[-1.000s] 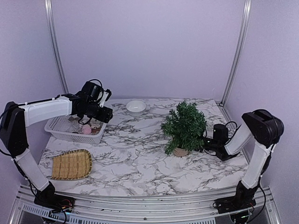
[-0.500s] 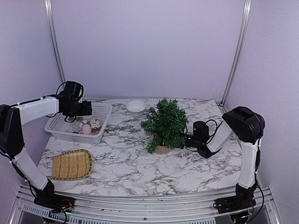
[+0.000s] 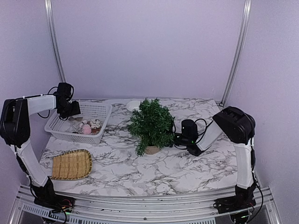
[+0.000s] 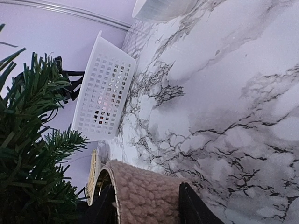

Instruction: Decorate the small christmas tree

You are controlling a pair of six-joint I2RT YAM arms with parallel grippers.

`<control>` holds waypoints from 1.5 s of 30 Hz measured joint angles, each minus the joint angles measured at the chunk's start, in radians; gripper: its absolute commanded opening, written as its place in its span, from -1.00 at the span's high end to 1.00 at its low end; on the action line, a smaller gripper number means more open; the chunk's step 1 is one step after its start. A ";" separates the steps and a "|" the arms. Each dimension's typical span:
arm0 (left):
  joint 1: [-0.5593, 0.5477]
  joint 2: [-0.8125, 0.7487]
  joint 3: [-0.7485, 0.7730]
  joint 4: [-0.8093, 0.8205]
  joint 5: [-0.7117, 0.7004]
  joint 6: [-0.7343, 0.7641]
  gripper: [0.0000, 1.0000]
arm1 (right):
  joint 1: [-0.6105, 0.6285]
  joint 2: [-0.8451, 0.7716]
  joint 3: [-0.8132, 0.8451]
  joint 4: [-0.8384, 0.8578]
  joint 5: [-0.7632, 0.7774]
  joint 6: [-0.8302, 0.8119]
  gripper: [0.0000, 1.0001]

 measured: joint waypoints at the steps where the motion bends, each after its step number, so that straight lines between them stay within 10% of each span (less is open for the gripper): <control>1: 0.000 0.010 0.000 -0.001 0.009 0.003 -0.25 | 0.002 0.000 0.000 0.000 -0.002 -0.001 0.04; 28: -0.046 -0.020 -0.199 -0.010 0.021 0.087 0.19 | -0.044 -0.109 -0.012 -0.077 -0.043 -0.063 -0.55; 45: -0.062 0.018 -0.178 0.018 0.080 0.108 0.68 | -0.058 -0.243 -0.045 -0.169 -0.037 -0.150 -0.41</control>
